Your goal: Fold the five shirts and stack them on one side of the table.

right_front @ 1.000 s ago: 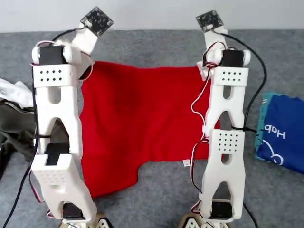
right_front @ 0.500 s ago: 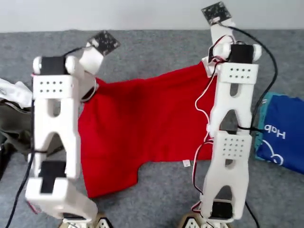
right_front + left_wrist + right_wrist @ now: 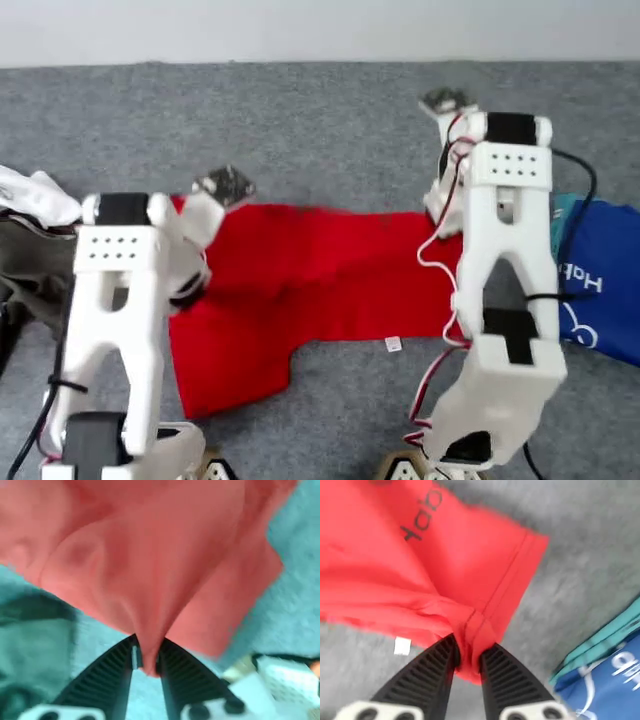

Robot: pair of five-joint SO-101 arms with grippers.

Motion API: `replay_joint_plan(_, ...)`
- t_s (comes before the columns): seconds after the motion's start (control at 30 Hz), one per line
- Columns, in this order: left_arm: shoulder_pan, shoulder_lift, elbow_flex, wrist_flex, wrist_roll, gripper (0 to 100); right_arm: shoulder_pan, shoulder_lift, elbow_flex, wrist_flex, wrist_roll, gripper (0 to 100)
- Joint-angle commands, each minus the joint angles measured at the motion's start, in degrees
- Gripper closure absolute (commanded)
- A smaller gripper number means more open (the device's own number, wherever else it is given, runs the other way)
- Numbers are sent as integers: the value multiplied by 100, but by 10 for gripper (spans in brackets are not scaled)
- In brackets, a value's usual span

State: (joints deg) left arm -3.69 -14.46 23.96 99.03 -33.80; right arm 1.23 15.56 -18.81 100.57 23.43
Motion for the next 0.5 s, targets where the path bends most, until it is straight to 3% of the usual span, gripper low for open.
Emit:
replay_joint_plan(0.0, 9, -475, 479, 158, -62, 985, 84, -708, 677, 215, 44, 991)
replay_joint_plan(0.23, 44, -1187, 1200, 167, -273, 985, 145, -1130, 1213, 215, 62, 991)
replay_joint_plan(0.47, 44, -1556, 1657, 167, -510, 985, 514, -1297, 1495, 215, 695, 991)
